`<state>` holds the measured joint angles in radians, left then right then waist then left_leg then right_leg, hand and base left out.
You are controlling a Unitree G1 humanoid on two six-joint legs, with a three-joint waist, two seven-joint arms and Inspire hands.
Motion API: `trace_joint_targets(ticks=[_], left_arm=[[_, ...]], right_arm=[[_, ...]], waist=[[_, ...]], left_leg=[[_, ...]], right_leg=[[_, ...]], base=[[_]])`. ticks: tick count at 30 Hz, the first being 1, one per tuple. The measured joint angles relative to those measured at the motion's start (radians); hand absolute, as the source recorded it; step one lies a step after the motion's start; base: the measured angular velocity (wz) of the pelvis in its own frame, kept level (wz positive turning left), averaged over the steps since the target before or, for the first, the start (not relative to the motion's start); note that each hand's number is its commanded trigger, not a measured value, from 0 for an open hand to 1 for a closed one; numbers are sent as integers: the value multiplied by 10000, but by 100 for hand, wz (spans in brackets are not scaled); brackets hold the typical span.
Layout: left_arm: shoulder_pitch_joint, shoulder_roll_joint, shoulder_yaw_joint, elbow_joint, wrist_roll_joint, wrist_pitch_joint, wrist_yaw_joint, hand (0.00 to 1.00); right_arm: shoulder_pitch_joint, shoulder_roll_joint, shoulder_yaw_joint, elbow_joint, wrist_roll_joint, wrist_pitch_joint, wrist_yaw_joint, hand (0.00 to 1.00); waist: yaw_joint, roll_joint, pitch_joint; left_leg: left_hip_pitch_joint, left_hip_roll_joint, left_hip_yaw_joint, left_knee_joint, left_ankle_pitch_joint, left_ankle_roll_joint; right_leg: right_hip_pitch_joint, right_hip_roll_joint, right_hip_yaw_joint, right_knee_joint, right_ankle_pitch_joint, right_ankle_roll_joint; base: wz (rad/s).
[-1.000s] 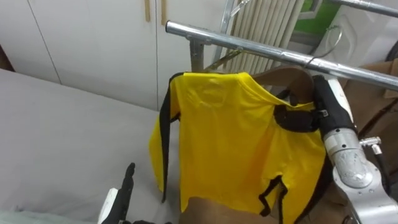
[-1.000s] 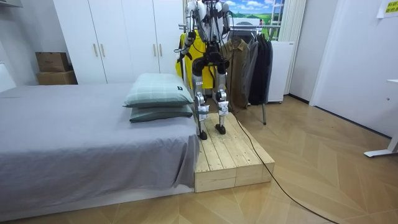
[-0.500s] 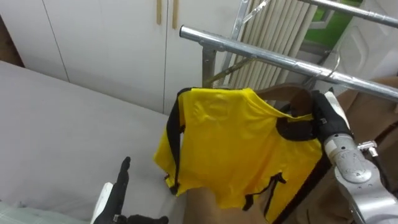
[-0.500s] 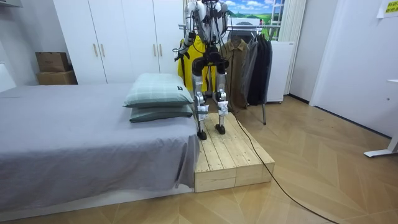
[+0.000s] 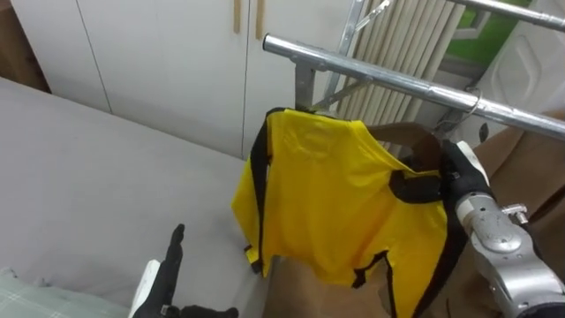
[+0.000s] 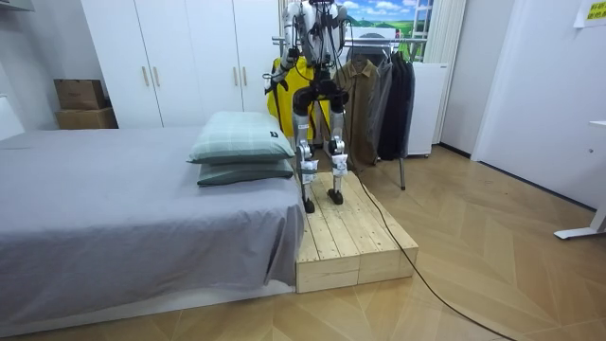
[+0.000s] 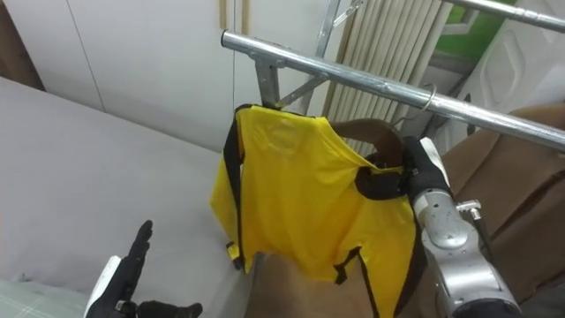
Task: Hang clothes
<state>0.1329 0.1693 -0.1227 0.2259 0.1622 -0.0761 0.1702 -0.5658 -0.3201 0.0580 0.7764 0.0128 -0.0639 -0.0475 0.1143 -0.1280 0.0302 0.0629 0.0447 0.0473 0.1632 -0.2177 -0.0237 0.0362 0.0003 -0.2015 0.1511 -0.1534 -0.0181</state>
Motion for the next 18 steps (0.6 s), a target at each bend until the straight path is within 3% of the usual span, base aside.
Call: trace_joint_targets(ticks=[18], left_arm=[[-282,24,-401,-3,-58,39,183,0]], right_arm=[[2,7,94,1107,413,-90,-48,100]], waist=[[212,-6,-25]], left_leg=[[10,-51,0,64,0,0]], right_leg=[[0,-47,3,48,17,-28]], base=[[0]])
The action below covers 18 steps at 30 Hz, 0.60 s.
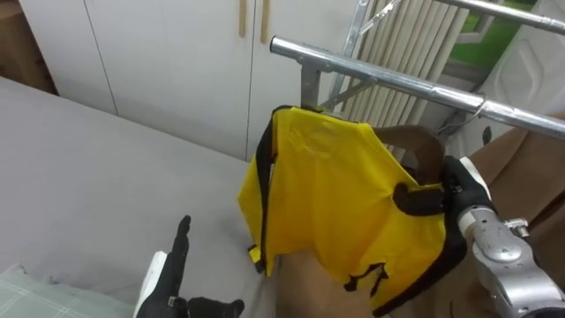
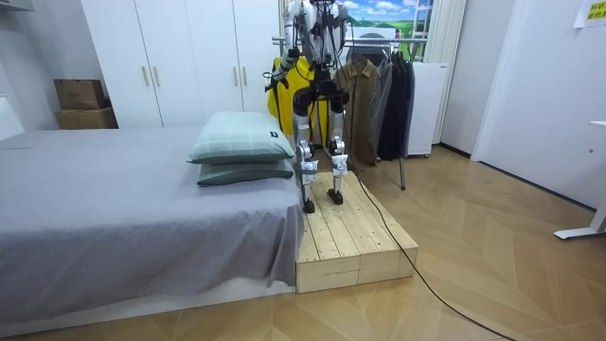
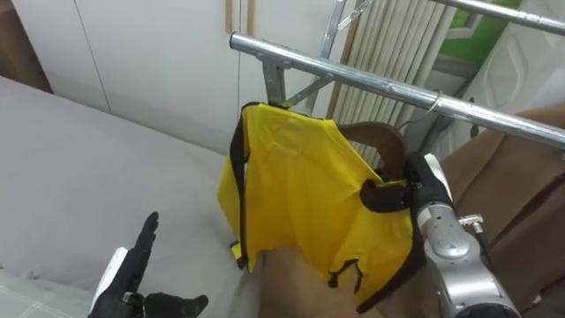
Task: Hang clothes
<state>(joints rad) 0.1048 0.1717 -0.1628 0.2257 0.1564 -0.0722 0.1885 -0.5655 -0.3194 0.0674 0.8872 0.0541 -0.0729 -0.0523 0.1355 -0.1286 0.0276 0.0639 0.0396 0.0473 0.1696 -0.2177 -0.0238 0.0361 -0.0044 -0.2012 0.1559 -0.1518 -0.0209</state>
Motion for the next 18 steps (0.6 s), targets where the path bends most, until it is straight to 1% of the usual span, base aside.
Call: trace_joint_targets(ticks=[8,11,18], left_arm=[[2,12,-3,0,-14,1,0,0],[1,13,-4,0,-14,1,1,0],[0,14,-19,0,-73,1,6,0]], right_arm=[[1,2,145,107,293,36,13,100],[1,2,211,108,298,92,30,100],[0,3,341,114,297,101,98,100]], waist=[[43,33,-21],[44,42,-43],[60,45,-51]], left_leg=[[-9,1,0,99,0,-1],[-12,-10,5,129,0,0],[-28,-9,24,196,0,-1]], right_leg=[[-18,-20,-11,132,5,-8],[-16,-37,-14,146,5,-8],[-13,-40,-20,155,16,-26]], base=[[0],[0],[0]])
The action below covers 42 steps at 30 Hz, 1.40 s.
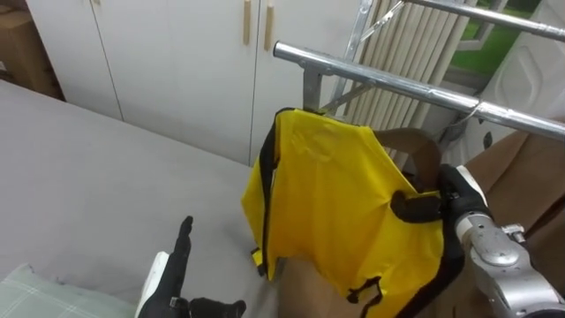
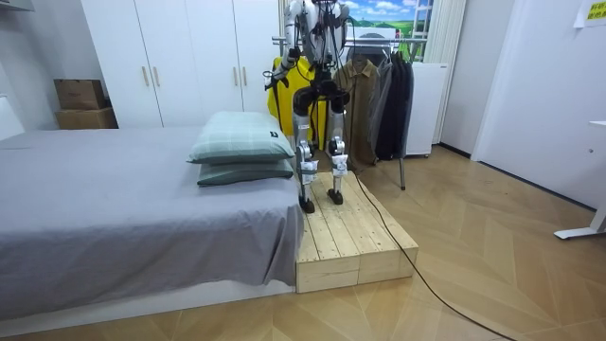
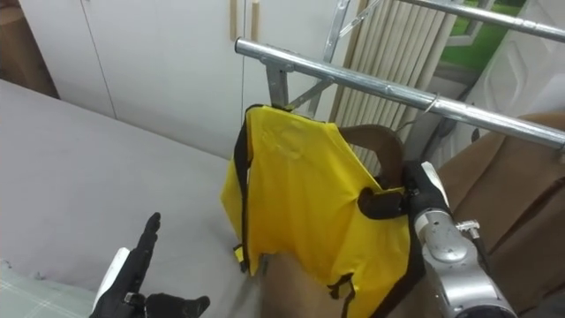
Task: Hang clothes
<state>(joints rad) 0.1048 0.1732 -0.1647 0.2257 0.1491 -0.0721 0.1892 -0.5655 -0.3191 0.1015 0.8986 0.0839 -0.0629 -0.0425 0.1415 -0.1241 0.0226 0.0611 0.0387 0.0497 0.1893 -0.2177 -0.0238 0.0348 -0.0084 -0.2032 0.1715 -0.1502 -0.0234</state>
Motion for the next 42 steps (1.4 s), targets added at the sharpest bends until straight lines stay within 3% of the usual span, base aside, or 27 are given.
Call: trace_joint_targets(ticks=[2,3,4,5,6,7,14,42], left_arm=[[0,0,0,0,-2,0,42,0],[0,0,2,0,-2,0,50,0],[0,0,1,0,-2,0,53,0],[0,0,1,0,-2,0,53,0],[0,0,1,0,-2,0,53,0],[0,1,1,0,-2,0,54,0],[0,6,-1,0,-9,0,189,0],[0,9,-4,0,-15,0,207,0]], right_arm=[[0,0,9,0,0,0,-1,100],[0,0,16,0,0,0,-1,68],[0,0,18,0,-6,0,-2,62],[0,0,18,0,-8,0,-8,34],[0,0,18,0,-8,0,-11,24],[0,0,18,0,-8,0,-15,0],[0,-1,18,-2,296,0,-118,0],[0,0,19,-1,456,0,-212,0]], waist=[[0,1,-1],[-1,1,-1],[-30,0,-4],[-27,-2,-6],[-28,-3,-7],[-30,-4,-8],[-70,0,-45],[-189,-3,-42]], left_leg=[[-3,3,7,10,0,0],[-4,4,8,13,0,0],[-13,4,2,20,0,-1],[-21,4,1,24,1,-1],[-23,4,3,26,1,-1],[-26,4,2,32,1,-1],[-37,4,-18,77,1,-1],[-55,1,15,66,1,-1]], right_leg=[[0,1,-3,1,6,-10],[0,1,-3,2,8,-13],[-1,1,-6,2,9,-15],[-4,1,-10,3,11,-18],[-4,0,-11,3,11,-19],[-4,0,-11,3,12,-20],[11,-2,-11,6,14,-23],[-13,-5,-15,3,15,-24]], base=[[0],[0],[0],[0],[0],[0],[0],[0]])
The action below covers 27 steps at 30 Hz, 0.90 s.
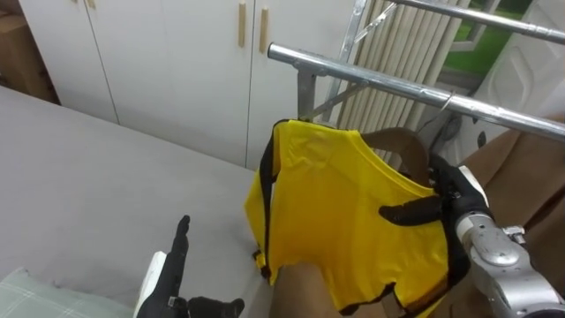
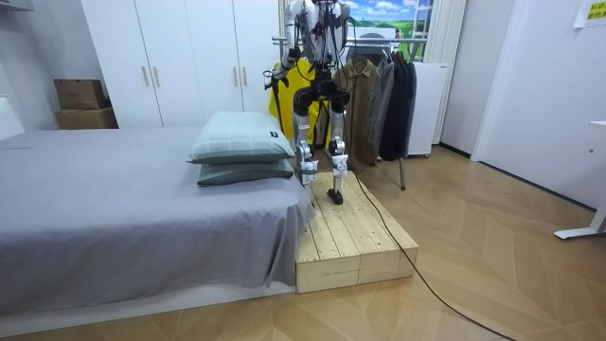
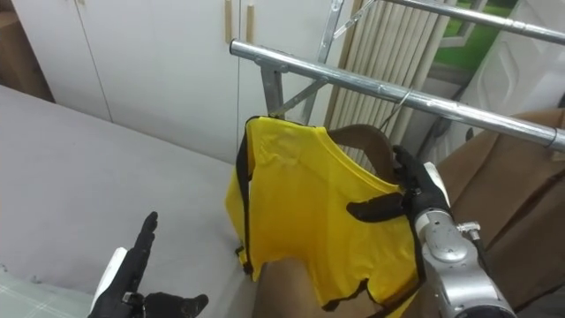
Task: Hang clothes
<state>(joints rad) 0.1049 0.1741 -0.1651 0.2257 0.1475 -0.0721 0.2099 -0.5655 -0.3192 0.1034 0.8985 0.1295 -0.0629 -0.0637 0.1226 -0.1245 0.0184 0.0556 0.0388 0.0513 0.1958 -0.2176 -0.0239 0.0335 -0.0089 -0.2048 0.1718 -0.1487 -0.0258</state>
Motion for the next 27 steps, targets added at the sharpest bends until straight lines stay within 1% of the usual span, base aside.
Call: trace_joint_targets(ticks=[4,9,13,15,19,24,27], left_arm=[[2,28,0,0,2,0,31,0],[9,43,4,1,11,0,31,0],[15,42,7,3,64,0,32,0],[44,44,13,3,32,0,31,0],[49,43,44,33,21,0,35,0],[48,52,65,66,8,0,28,0],[49,55,64,89,8,0,29,0]], right_arm=[[0,0,0,-4,-12,0,-14,0],[0,-4,-15,-66,-58,0,-304,0],[-1,-7,-87,-177,-243,0,-510,0],[2,-6,-85,-351,-527,1,-600,0],[5,-7,-108,-1247,-622,0,-935,0],[122,-7,-176,-1941,-623,-16,-1097,0],[351,-7,-199,-2240,-622,-72,-1237,0]], waist=[[-36,-2,1],[-74,-2,0],[-82,-2,0],[-103,-2,1],[-318,-3,0],[-396,2,-2],[-433,5,-3]], left_leg=[[-10,1,4,2,0,0],[-35,0,25,5,0,0],[-63,7,47,1,0,0],[-67,9,47,2,0,0],[-61,7,76,-3,0,0],[-12,9,122,-1,0,0],[-24,9,123,4,0,0]], right_leg=[[-1,-3,-15,0,0,0],[-29,-6,-23,1,0,0],[-131,-2,50,70,0,0],[-171,-3,71,119,0,0],[-165,-3,62,121,0,0],[-111,-4,72,120,0,0],[-113,-5,70,120,0,0]], base=[[0],[0],[-6],[-3],[0],[0],[0]])
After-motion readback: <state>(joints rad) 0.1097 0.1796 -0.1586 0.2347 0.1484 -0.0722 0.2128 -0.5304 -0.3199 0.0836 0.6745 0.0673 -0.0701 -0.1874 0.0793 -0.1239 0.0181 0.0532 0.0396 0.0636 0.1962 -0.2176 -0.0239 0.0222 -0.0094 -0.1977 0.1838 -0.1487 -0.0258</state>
